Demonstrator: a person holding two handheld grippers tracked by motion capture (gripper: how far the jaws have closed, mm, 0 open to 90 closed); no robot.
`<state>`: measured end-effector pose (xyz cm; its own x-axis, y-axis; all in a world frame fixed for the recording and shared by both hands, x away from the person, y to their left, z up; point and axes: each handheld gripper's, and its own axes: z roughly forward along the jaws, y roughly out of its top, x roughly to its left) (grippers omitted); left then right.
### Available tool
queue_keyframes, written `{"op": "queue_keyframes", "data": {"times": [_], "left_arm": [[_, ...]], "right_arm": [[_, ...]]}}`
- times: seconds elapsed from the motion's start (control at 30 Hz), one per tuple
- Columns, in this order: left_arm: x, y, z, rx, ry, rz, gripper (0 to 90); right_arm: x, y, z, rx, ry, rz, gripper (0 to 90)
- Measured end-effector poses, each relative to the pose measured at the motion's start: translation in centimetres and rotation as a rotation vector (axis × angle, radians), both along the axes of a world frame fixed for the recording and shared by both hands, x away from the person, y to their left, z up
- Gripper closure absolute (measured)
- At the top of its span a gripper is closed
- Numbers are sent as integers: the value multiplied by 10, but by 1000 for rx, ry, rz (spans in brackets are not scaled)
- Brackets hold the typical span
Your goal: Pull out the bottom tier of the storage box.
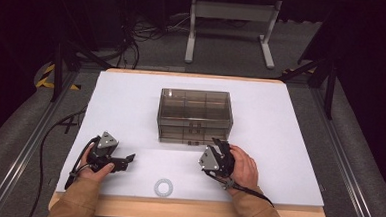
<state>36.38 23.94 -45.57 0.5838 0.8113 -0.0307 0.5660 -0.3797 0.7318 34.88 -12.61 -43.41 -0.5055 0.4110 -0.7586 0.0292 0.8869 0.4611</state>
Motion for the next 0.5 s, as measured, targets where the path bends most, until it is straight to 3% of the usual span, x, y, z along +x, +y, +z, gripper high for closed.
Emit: {"op": "queue_keyframes", "data": {"times": [0.13,0.4,0.5], "left_arm": [[-1,1,1,-1,-3,3,204],[0,2,1,-4,-3,1,205],[0,1,1,-3,1,3,205]], "right_arm": [[2,-15,3,118,52,15,642],[8,-31,6,226,106,63,616],[9,-33,7,239,114,67,614]]}}
